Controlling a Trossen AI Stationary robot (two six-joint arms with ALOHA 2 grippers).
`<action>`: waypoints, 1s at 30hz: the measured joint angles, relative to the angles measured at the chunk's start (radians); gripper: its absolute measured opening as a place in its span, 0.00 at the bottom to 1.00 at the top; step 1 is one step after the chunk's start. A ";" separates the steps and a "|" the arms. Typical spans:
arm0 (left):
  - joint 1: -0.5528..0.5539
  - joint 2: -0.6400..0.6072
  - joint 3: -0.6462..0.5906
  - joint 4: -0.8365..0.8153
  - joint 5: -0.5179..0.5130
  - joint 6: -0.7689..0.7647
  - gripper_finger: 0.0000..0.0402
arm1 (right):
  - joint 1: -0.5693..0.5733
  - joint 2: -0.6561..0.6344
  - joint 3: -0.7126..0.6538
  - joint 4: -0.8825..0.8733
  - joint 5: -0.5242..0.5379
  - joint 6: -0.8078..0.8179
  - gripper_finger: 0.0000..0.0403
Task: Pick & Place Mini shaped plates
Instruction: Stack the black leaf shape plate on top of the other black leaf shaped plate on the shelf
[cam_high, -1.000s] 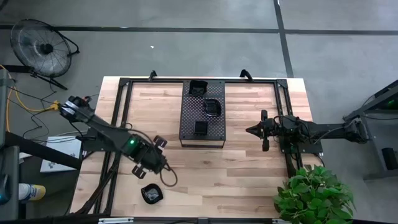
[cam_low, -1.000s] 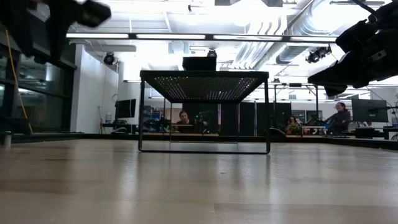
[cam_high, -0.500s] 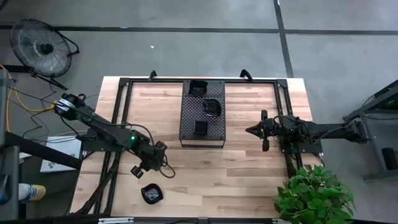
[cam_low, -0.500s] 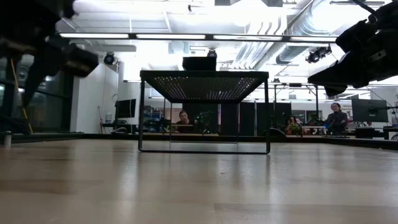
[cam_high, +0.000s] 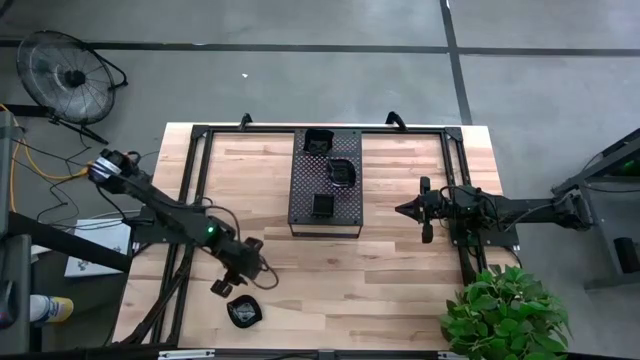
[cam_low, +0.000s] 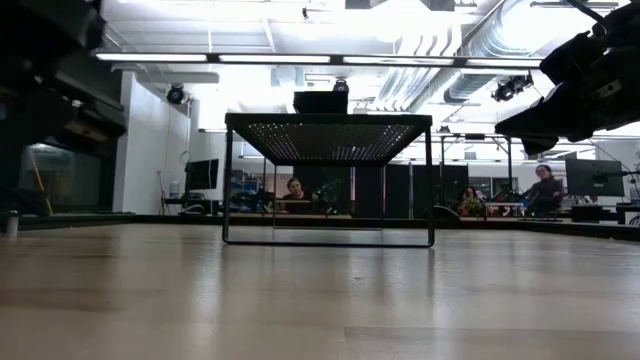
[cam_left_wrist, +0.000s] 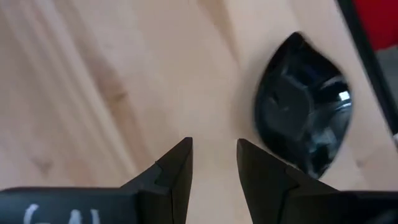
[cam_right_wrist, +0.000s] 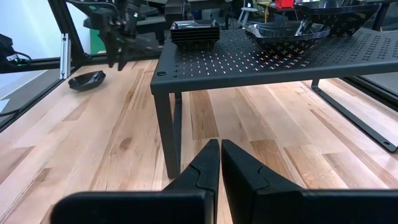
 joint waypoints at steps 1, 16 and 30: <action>-0.018 0.000 0.000 0.013 -0.008 -0.019 0.30 | 0.000 0.000 0.000 0.000 0.000 0.000 0.03; -0.321 0.003 0.000 0.043 -0.325 -0.377 0.30 | 0.000 0.000 0.000 0.000 0.000 0.000 0.03; -0.388 0.053 0.000 0.049 -0.392 -0.668 0.30 | 0.000 0.000 0.000 0.000 0.000 0.000 0.03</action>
